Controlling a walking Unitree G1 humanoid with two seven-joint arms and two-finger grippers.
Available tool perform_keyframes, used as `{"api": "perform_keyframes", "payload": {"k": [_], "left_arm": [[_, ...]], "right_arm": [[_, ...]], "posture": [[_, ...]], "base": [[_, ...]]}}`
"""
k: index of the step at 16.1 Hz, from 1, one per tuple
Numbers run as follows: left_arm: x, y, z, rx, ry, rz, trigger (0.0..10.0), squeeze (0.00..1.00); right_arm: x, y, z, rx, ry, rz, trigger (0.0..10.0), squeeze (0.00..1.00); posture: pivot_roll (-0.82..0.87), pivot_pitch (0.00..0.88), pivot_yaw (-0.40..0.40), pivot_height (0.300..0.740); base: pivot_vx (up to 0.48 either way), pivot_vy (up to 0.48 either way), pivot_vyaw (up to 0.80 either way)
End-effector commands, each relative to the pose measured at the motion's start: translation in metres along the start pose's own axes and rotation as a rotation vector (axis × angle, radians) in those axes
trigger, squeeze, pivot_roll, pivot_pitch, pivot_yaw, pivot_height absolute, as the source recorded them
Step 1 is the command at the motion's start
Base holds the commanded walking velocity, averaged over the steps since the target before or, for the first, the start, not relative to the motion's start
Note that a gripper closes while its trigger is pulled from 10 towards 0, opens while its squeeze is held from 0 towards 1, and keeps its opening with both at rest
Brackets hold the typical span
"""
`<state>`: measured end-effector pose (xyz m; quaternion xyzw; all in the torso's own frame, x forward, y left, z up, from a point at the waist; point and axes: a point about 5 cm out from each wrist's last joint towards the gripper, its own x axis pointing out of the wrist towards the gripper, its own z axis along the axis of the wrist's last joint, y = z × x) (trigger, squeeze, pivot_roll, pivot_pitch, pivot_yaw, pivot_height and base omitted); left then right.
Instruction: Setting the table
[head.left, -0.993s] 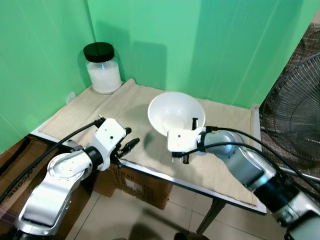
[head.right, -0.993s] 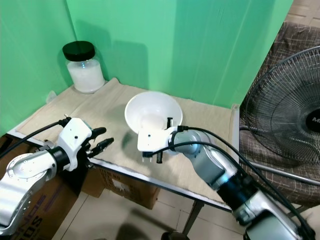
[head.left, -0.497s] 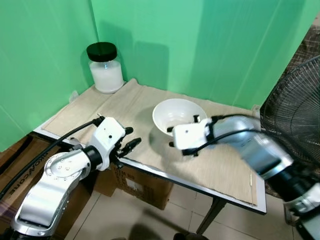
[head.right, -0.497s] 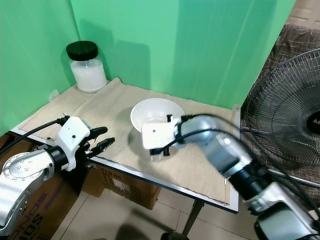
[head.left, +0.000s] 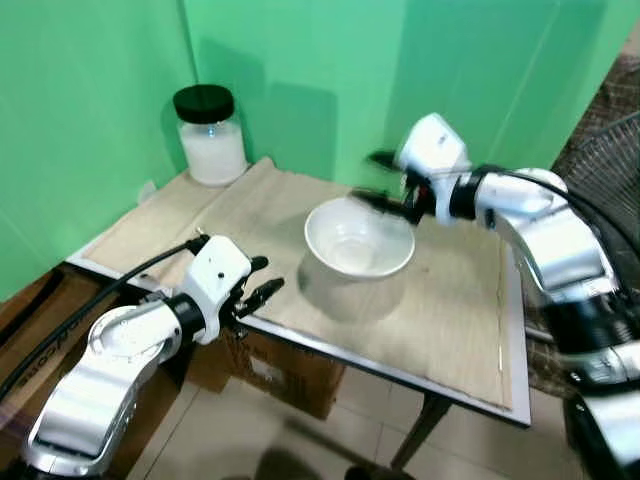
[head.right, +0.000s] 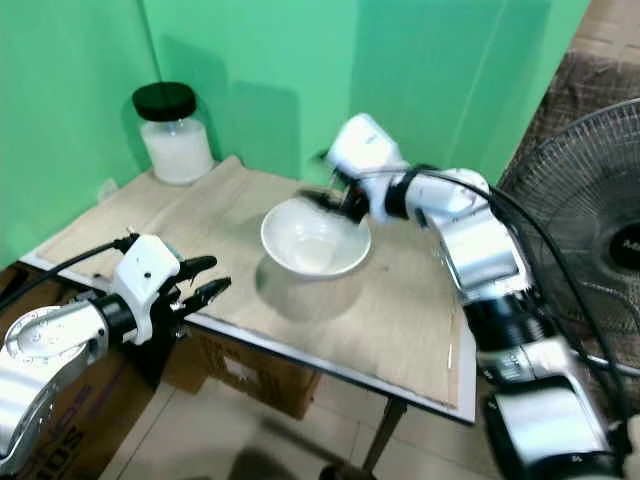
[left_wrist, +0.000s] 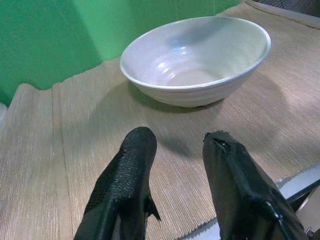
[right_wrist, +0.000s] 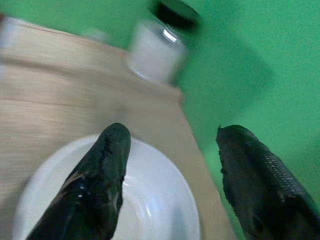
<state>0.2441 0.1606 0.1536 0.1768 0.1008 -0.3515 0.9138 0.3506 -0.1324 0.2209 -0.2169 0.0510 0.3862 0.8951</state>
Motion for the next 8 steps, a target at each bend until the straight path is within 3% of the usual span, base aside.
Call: {"api": "perform_keyframes", "payload": {"k": [1,2,3,6,8], "left_arm": [[0.001,-0.001,0.006,0.010,-0.018,-0.020,10.0,0.00],[0.002,-0.002,0.007,0.009,-0.025,-0.026,10.0,0.00],[0.004,-0.004,0.008,0.006,-0.033,-0.038,10.0,0.00],[0.005,-0.009,0.010,0.002,-0.044,-0.066,10.0,0.00],[0.006,-0.009,0.010,-0.002,-0.043,-0.069,10.0,0.00]], "right_arm": [[-0.002,-0.011,-0.015,0.138,0.074,-0.122,10.0,1.00],[-0.001,-0.011,-0.024,0.225,0.122,-0.156,10.0,0.42],[0.000,-0.008,-0.035,0.294,0.194,-0.184,10.0,0.00],[0.007,-0.001,-0.062,0.598,0.362,-0.253,10.0,0.00],[0.008,-0.002,-0.071,0.706,0.374,-0.296,10.0,0.00]], "posture": [[0.08,0.000,-0.026,0.740],[0.08,0.000,-0.026,0.740],[0.08,0.000,-0.026,0.740],[0.08,0.000,-0.031,0.740],[0.08,0.000,-0.031,0.740]], "base": [[0.000,0.000,0.00],[0.000,0.000,0.00],[0.000,0.000,0.00],[0.000,0.000,0.00],[0.000,0.000,0.00]]}}
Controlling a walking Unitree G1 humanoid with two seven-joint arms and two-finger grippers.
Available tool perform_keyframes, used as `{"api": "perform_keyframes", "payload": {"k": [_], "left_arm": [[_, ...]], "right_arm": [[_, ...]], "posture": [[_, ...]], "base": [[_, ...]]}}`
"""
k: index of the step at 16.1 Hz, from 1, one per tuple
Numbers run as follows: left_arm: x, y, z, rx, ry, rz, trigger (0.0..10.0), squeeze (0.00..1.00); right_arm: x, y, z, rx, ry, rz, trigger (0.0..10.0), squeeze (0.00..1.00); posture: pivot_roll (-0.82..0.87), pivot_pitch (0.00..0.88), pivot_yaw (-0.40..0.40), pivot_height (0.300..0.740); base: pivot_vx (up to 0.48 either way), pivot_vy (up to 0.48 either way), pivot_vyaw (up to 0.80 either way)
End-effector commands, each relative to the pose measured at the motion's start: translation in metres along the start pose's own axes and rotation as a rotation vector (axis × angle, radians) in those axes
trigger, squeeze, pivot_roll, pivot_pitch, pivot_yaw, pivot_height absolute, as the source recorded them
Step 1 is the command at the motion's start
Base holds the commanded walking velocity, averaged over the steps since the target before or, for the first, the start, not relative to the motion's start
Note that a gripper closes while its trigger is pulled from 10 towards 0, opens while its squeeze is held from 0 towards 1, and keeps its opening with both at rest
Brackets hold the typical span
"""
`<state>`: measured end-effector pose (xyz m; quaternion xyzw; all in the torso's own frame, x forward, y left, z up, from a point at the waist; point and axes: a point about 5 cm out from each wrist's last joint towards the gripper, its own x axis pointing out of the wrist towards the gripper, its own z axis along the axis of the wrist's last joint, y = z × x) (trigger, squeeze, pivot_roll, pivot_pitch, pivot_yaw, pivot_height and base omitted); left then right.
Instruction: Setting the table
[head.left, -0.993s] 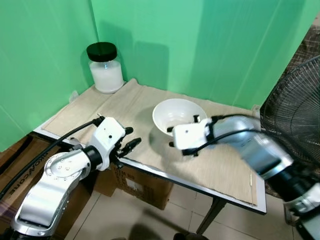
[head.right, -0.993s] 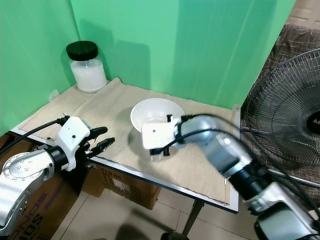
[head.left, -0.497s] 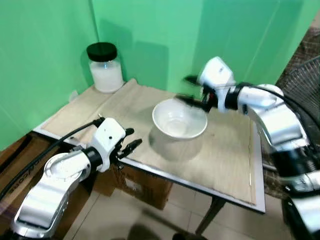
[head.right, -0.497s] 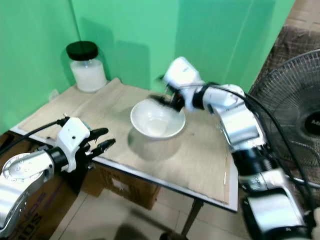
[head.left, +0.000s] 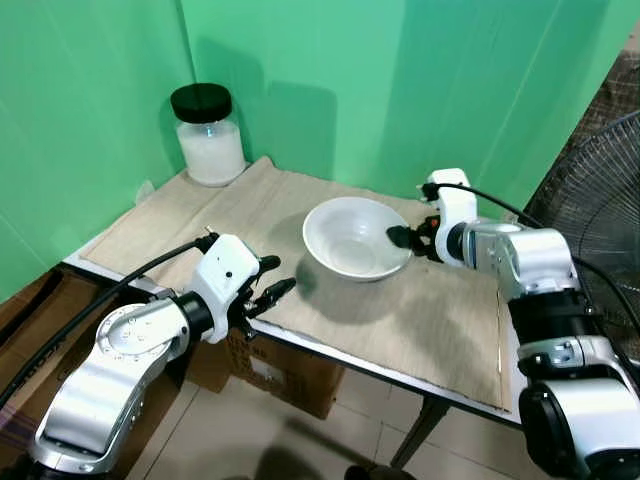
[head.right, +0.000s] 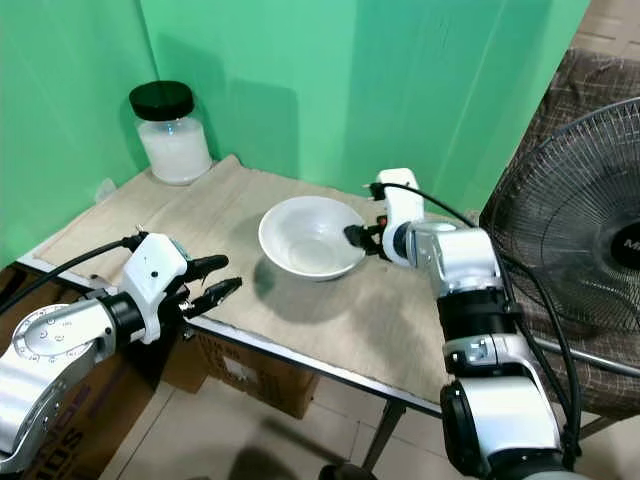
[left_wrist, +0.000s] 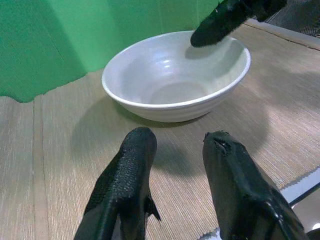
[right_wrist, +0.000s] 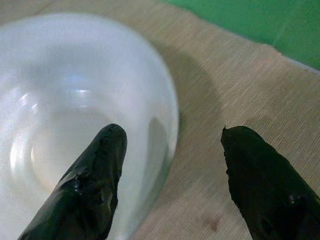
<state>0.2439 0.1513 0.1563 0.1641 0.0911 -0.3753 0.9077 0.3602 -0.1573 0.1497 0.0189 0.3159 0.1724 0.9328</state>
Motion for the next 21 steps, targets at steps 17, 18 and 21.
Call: {"api": "perform_keyframes", "payload": {"k": [17,18,21], "left_arm": [[0.001,-0.006,0.003,-0.005,-0.004,-0.059,10.0,0.00],[0.001,-0.006,0.003,-0.005,-0.004,-0.059,10.0,0.00],[0.001,-0.005,0.003,-0.003,-0.004,-0.059,10.0,0.00]], "right_arm": [[0.024,0.013,-0.023,0.498,0.092,0.085,0.0,0.00],[0.025,0.013,-0.023,0.501,0.092,0.085,0.0,0.00],[0.026,0.012,-0.022,0.509,0.089,0.078,0.0,0.00]], "posture": [[0.09,0.000,-0.032,0.740],[0.09,0.000,-0.032,0.740],[0.09,0.000,-0.032,0.740]], "base": [[0.000,0.000,0.00],[0.000,0.000,0.00],[0.000,0.000,0.00]]}}
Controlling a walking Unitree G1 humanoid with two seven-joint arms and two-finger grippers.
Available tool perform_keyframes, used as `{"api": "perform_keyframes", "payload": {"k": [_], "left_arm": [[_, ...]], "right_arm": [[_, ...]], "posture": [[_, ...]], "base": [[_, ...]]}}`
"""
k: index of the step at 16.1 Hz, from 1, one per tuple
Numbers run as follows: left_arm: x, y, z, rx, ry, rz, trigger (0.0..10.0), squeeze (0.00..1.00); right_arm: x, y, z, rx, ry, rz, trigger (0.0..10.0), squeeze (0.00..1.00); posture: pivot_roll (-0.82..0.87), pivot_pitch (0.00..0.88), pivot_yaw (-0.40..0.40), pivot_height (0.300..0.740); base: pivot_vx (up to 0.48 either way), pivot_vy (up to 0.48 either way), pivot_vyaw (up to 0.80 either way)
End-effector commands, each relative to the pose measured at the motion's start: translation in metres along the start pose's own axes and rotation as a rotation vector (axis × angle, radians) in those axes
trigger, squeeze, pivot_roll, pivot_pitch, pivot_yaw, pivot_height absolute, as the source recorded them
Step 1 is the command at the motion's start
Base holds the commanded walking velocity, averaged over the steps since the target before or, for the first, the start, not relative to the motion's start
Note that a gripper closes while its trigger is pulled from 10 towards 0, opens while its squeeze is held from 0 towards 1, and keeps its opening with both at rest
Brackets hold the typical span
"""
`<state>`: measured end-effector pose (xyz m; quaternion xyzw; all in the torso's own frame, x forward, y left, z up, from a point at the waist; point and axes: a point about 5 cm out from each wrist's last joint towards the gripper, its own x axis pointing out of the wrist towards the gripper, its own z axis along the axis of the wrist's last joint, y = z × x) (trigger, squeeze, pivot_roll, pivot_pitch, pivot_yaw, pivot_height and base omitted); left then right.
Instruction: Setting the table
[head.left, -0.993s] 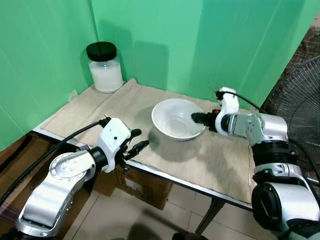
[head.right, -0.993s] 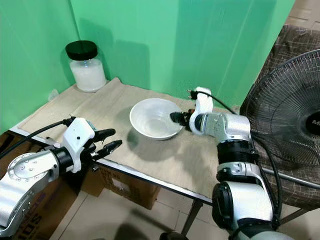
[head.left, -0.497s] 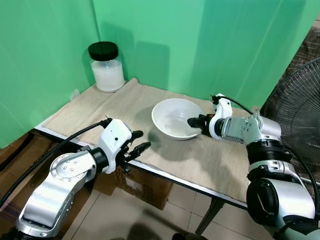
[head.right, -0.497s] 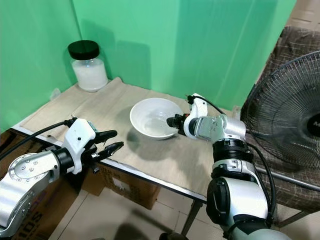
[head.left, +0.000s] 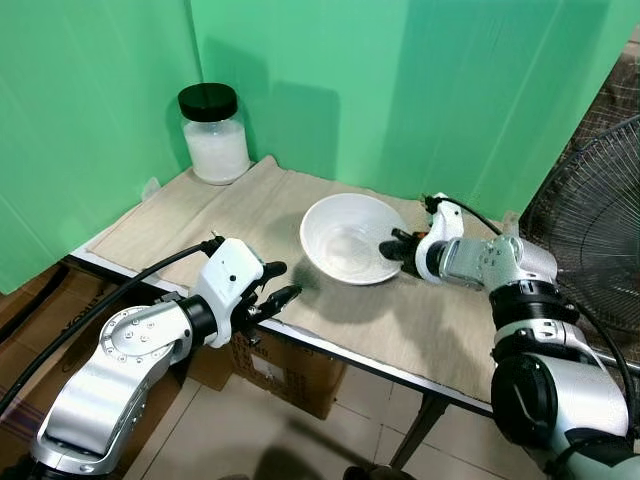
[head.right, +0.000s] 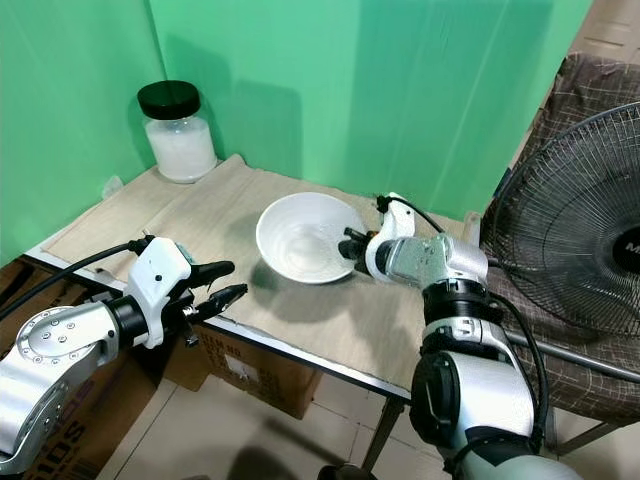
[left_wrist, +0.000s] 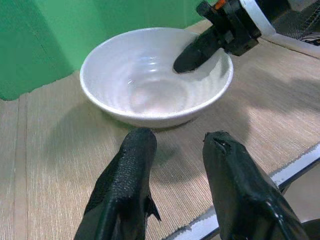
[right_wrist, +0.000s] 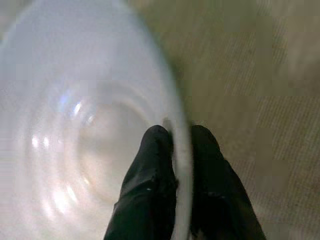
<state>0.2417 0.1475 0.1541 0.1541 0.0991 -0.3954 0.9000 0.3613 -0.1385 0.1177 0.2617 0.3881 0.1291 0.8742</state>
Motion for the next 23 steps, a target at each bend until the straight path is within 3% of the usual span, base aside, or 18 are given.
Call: {"api": "perform_keyframes", "payload": {"k": [1,9,10,11,12,14,15,16,17,18,19,22,23], "left_arm": [[0.000,-0.001,0.004,0.016,-0.006,-0.011,10.0,0.00],[-0.001,0.000,0.005,0.025,-0.006,-0.010,10.0,0.00],[-0.001,0.001,0.006,0.026,-0.014,0.009,10.0,0.00],[-0.002,0.005,0.010,0.021,-0.050,0.077,10.0,0.00],[-0.002,0.007,0.012,0.011,-0.068,0.119,10.0,0.00],[-0.002,0.008,0.013,-0.001,-0.083,0.156,10.0,0.00],[0.000,0.009,0.015,-0.010,-0.103,0.213,10.0,0.00],[0.004,0.012,0.019,-0.023,-0.141,0.311,10.0,0.00],[0.006,0.015,0.023,-0.026,-0.171,0.372,10.0,0.00],[0.008,0.015,0.025,-0.019,-0.182,0.385,10.0,0.00],[0.010,0.013,0.028,-0.016,-0.201,0.395,10.0,0.00],[0.013,0.007,0.028,-0.041,-0.211,0.407,10.0,0.00],[0.012,0.006,0.026,-0.043,-0.205,0.411,10.0,0.00]], "right_arm": [[0.000,0.000,0.002,-0.003,-0.003,-0.012,0.0,0.00],[-0.006,0.003,0.009,0.019,-0.059,0.039,0.0,0.00],[-0.017,0.007,0.021,0.001,-0.163,0.094,0.0,0.00],[-0.050,0.012,0.037,-0.109,-0.357,0.172,0.0,0.00],[-0.068,0.015,0.039,-0.173,-0.435,0.189,0.0,0.00],[-0.082,0.018,0.037,-0.228,-0.489,0.194,0.0,0.00],[-0.098,0.022,0.029,-0.274,-0.550,0.207,0.0,0.00],[-0.123,0.031,0.013,-0.377,-0.641,0.211,0.0,0.00],[-0.135,0.038,0.001,-0.464,-0.699,0.203,0.0,0.00],[-0.137,0.039,-0.005,-0.491,-0.717,0.188,2.3,0.00],[-0.138,0.038,-0.015,-0.491,-0.743,0.152,10.0,0.00],[-0.141,0.036,-0.029,-0.625,-0.811,0.060,10.0,0.00],[-0.138,0.029,-0.034,-0.620,-0.803,-0.004,10.0,0.00]], "posture": [[0.09,0.000,-0.032,0.740],[0.10,0.000,-0.036,0.740],[0.11,0.000,-0.049,0.740],[0.11,0.000,-0.053,0.740],[0.11,0.000,-0.052,0.740],[0.11,0.000,-0.052,0.740],[0.10,0.000,-0.035,0.740],[0.09,0.000,-0.032,0.740],[0.08,0.000,-0.021,0.740],[0.08,0.000,-0.020,0.740],[0.07,0.000,-0.018,0.740],[0.07,0.000,-0.012,0.740],[0.07,0.000,-0.017,0.740]], "base": [[0.000,0.000,0.00],[0.000,0.000,0.00],[0.000,0.000,0.00],[0.000,0.000,0.00],[0.000,0.000,0.00],[0.000,0.000,0.00],[0.000,0.000,0.00],[0.000,0.000,0.00],[0.000,0.000,0.00],[0.000,0.000,0.00],[0.000,0.000,0.00],[0.000,0.000,0.00],[0.000,0.000,0.00]]}}
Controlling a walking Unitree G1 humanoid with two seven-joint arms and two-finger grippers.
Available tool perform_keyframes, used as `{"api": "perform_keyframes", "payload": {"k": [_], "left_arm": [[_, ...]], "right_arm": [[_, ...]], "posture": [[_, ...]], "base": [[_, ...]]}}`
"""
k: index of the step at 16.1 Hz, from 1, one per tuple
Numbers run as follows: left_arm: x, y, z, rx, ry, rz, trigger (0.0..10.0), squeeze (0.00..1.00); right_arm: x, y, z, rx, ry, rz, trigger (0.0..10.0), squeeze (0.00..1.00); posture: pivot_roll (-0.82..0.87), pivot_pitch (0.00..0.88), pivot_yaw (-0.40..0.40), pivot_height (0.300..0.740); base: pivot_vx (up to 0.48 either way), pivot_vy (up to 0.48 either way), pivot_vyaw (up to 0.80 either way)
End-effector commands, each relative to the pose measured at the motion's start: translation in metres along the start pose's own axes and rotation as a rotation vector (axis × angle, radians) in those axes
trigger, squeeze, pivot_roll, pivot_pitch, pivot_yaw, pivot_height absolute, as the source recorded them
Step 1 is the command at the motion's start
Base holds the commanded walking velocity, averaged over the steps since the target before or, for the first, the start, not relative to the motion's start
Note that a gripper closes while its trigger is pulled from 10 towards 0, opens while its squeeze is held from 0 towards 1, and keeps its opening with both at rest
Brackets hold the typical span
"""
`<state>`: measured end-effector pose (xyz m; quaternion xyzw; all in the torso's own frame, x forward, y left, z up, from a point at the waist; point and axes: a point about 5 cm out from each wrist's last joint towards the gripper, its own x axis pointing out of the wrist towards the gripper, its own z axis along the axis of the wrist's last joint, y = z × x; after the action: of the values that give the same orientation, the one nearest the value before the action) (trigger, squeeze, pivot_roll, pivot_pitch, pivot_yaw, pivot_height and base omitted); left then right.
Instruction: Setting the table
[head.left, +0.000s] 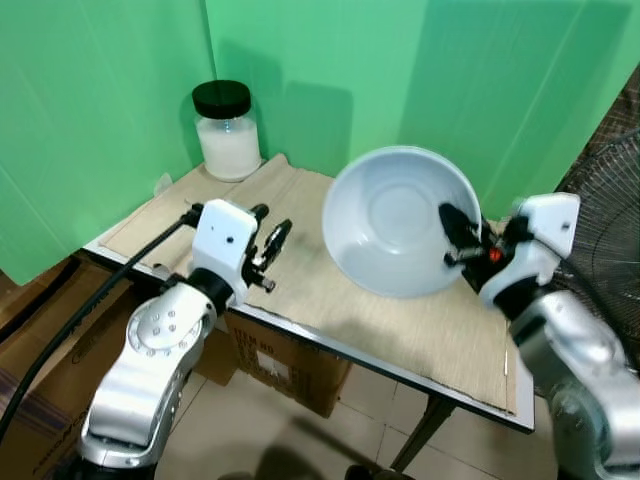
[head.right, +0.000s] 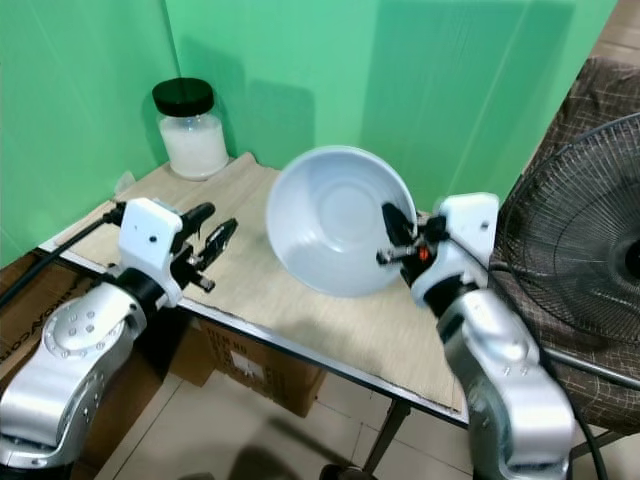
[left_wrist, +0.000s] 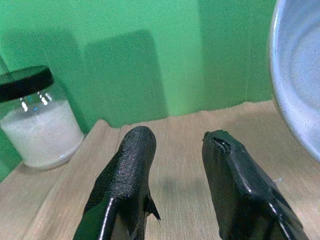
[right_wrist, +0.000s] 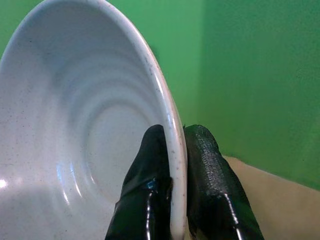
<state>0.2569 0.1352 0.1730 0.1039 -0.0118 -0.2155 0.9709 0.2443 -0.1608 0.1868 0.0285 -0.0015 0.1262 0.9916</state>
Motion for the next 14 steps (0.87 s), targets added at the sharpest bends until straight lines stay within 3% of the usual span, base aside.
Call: {"api": "perform_keyframes", "payload": {"k": [1,5,9,11,14], "left_arm": [[-0.001,0.000,0.002,0.010,-0.006,0.011,10.0,0.00],[-0.001,-0.001,0.000,0.005,-0.002,0.011,10.0,0.00],[-0.003,-0.001,-0.002,0.005,0.009,0.002,10.0,0.00],[-0.002,0.000,-0.002,0.004,0.008,0.024,10.0,0.00],[-0.002,0.001,-0.003,0.001,0.011,0.027,10.0,0.00]], "right_arm": [[-0.002,-0.001,0.007,-0.024,-0.045,-0.031,10.0,0.00],[-0.007,0.008,-0.003,0.010,0.011,-0.032,10.0,0.00],[-0.006,0.012,-0.008,-0.025,0.052,0.053,10.0,0.00],[-0.007,0.018,-0.010,-0.048,0.098,0.163,10.0,0.00],[-0.007,0.017,-0.013,-0.051,0.118,0.154,10.0,0.00]], "posture": [[0.07,0.000,-0.013,0.740],[0.07,0.000,-0.014,0.740],[0.07,0.000,-0.019,0.740],[0.08,0.000,-0.025,0.740],[0.08,0.000,-0.026,0.740]], "base": [[0.000,0.000,-0.79],[0.000,0.000,-0.80],[0.000,0.000,0.00],[0.000,0.000,0.00],[0.000,0.000,0.00]]}}
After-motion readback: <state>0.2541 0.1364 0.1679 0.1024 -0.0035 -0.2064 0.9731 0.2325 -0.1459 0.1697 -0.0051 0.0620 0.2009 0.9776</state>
